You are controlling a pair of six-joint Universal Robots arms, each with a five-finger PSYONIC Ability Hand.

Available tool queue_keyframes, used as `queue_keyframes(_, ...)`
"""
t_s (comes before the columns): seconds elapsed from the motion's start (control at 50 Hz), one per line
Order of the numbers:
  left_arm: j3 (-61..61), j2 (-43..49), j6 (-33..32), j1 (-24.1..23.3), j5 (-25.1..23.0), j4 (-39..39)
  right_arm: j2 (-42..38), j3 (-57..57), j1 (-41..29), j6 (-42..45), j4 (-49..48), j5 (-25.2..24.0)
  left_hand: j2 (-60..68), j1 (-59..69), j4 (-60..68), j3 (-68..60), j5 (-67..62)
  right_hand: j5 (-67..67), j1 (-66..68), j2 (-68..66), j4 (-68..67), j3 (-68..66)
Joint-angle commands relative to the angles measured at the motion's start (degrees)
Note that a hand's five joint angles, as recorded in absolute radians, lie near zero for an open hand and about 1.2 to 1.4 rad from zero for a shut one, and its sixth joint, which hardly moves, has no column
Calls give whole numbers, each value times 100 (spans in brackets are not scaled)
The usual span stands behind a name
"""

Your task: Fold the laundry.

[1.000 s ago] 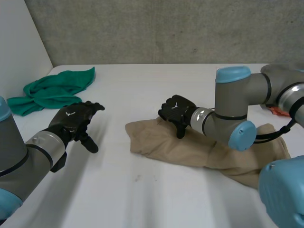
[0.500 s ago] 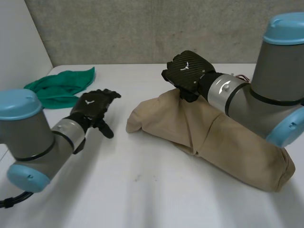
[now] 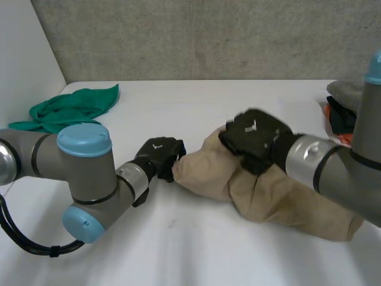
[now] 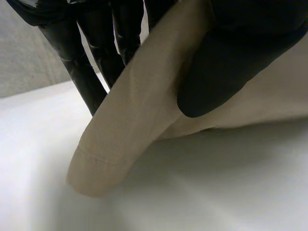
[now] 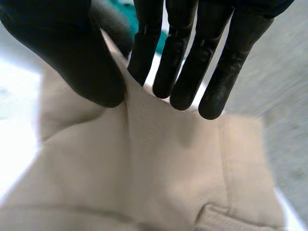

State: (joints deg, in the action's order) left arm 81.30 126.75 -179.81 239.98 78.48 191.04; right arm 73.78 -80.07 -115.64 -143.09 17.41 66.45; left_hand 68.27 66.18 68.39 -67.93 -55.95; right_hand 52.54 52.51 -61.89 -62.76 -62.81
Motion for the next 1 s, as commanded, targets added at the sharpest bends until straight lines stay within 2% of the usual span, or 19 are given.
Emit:
queue_keyframes(0.02,245,-343,-177,190,150,38,137,139,269,572,1589,-27,1173,1382,1161,-1207,-1405,-3777,-2774,3712,3799,3804)
queue_keyframes(0.06,333,-414,-213,190,141,38,137,420,340,520,1555,-36,1173,1382,1161,-1207,-1405,-4118,-3115,4053,4140,4145)
queue_keyframes(0.14,535,-528,-292,164,141,38,137,1158,411,-155,766,96,1173,1382,1161,-1207,-1405,-4421,-3418,4355,4443,4448)
queue_keyframes(0.26,975,-853,-590,-3,159,56,5,1739,490,-878,175,202,1173,1382,1161,-1207,-1405,-4472,-3469,4406,4494,4499)
queue_keyframes(0.32,1202,-985,-774,-56,159,64,-459,2099,358,-878,113,237,1173,1382,1161,-1207,-1405,-4808,-3805,4742,4830,4835)
queue_keyframes(0.44,1678,-1363,-916,-83,159,65,-1576,2996,-63,-422,174,202,1173,1382,1161,-1207,-1405,-4825,-3822,4760,4847,4852)
queue_keyframes(0.56,2073,-1863,-925,-231,167,91,-2586,3471,-274,921,201,-9,1173,1382,1161,-1207,-1405,-4976,-3973,4911,4998,5003)
queue_keyframes(0.68,2241,-2224,-933,-408,203,73,-3386,3813,-345,1827,437,-115,1173,1382,1161,-1207,-1405,-5027,-4024,4961,5049,5054)
queue_keyframes(0.84,2364,-2550,-942,-408,211,64,-3853,4034,-345,1925,869,-361,1173,1382,1161,-1207,-1405,-4793,-3789,4727,4814,4819)
queue_keyframes(0.88,2346,-2559,-951,-408,211,65,-3924,4078,-345,1925,869,-361,1173,1382,1161,-1207,-1405,-4441,-3438,4375,4463,4468)
queue_keyframes(0.96,2250,-2541,-1091,-364,203,91,-4134,4174,-354,1917,860,-440,1173,1382,1161,-1207,-1405,-379,624,313,401,406)
queue_keyframes(0.98,2206,-2541,-1144,-355,194,100,-4213,4279,-354,1917,799,-379,1173,1382,1161,-1207,-1405,1724,2728,-1790,-1703,-1698)
queue_keyframes(1.0,2093,-2515,-1257,-346,185,108,-4240,4358,-354,1917,729,-379,1173,1382,1161,-1207,-1405,1745,2749,-1811,-1724,-1719)
